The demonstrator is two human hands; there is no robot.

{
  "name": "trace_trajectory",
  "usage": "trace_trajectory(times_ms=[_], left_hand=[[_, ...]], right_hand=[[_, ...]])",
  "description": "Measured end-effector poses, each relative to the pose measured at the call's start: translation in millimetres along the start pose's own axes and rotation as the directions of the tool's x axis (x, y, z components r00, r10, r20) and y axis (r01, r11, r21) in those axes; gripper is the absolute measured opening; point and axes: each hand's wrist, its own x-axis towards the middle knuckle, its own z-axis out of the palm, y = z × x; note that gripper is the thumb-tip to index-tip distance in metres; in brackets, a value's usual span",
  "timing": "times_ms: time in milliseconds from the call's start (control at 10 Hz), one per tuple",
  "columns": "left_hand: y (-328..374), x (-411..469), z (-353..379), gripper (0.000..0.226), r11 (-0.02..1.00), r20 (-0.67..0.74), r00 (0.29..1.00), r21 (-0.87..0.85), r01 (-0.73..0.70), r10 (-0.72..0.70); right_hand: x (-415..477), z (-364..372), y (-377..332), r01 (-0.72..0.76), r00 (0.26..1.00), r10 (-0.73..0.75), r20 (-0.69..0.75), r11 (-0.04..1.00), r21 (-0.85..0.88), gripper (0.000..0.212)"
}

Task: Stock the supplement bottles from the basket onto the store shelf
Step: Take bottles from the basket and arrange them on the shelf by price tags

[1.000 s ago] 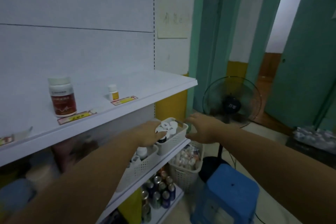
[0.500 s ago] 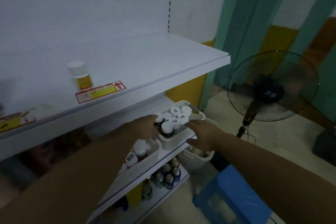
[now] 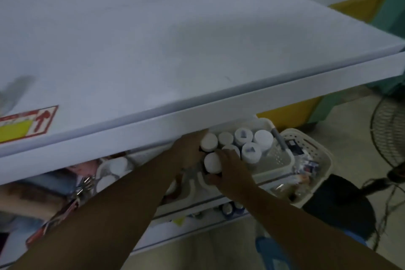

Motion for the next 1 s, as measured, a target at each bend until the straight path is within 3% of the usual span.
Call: trace_trajectory(times_ms=[100, 200, 300, 400, 500, 600, 800, 1000], left_hand=[[-3.8, 8.9, 15.9, 0.057, 0.997, -0.037, 0.997, -0.056, 0.058, -0.060], [5.9, 4.0, 15.9, 0.089, 0.990, -0.060, 0.998, -0.139, -0.009, 0.000], [18.7, -4.6, 5.8, 0.081, 0.973, -0.113, 0.992, -0.228, 0.023, -0.050], [27.2, -18.2, -11.8, 0.036, 0.922, -0.140, 0.985, -0.385, 0.035, -0.096], [32.1, -42.0, -35.9, 0.034, 0.873, -0.171, 0.979, -0.488, 0.014, -0.111], [41.1, -82.0, -61.8, 0.031, 0.843, -0.312, 0.935, -0.537, -0.025, -0.170], [40.2, -189.2, -97.8, 0.033, 0.855, -0.303, 0.918, -0.513, 0.070, -0.256], [41.3, -293.2, -106.4, 0.038, 0.703, -0.285, 0.909, -0.712, 0.011, -0.303]], right_hand=[[1.7, 7.2, 8.1, 0.052, 0.995, -0.047, -0.085, 0.997, 0.054, 0.062], [1.7, 8.8, 11.0, 0.065, 0.991, -0.052, -0.122, 0.992, 0.105, 0.062], [3.4, 0.9, 11.0, 0.051, 0.995, -0.035, -0.092, 0.983, 0.175, 0.061], [8.1, -16.1, 4.4, 0.015, 1.000, -0.011, -0.022, 0.983, 0.184, 0.053], [6.6, -38.7, -10.7, -0.026, 0.996, 0.046, -0.073, 0.965, 0.262, 0.050], [-3.1, -60.7, -31.2, 0.018, 0.993, 0.033, -0.117, 0.912, 0.409, 0.046], [-56.0, -80.1, -87.3, -0.001, 1.000, 0.015, -0.016, 0.762, 0.647, 0.045], [-126.4, -85.2, -155.3, -0.012, 0.996, -0.068, 0.061, 0.560, 0.828, 0.015]])
